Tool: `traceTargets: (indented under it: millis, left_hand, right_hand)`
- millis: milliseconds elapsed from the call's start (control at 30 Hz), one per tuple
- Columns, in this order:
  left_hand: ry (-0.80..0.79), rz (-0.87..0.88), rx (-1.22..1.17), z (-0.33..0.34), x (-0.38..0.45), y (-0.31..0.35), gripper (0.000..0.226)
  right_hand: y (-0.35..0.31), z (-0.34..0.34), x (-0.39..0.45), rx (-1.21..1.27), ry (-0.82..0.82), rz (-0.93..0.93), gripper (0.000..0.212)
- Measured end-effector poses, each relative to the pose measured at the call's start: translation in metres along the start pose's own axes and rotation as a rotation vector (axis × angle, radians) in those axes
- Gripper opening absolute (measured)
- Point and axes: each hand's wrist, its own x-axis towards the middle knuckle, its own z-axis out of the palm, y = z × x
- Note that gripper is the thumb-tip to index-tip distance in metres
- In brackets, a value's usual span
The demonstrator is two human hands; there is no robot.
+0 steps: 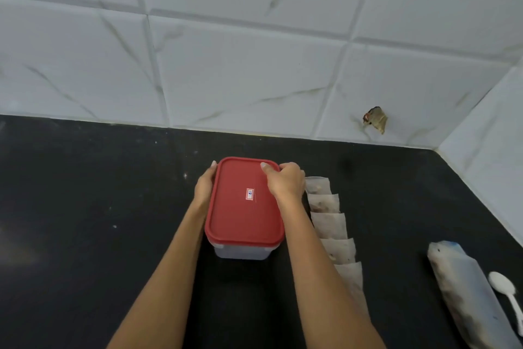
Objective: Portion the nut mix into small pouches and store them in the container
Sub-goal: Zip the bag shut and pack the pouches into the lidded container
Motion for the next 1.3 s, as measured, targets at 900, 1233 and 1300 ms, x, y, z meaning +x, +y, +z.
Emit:
traceTargets:
  millis: [900, 1233, 1300]
  left_hand:
    - [0.124, 0.000, 0.167, -0.002, 0.015, -0.003, 0.031]
    - [0.127, -0.046, 0.148, 0.002, 0.007, 0.002, 0.026]
    - [0.121, -0.053, 0.139, 0.003, 0.008, 0.002, 0.030]
  right_hand:
    - [-0.005, 0.006, -0.019, 0.260, 0.289, -0.418, 0.019]
    - [-0.007, -0.006, -0.035, 0.485, 0.391, -0.518, 0.016]
    - [-0.011, -0.011, -0.040, 0.521, 0.417, -0.525, 0.017]
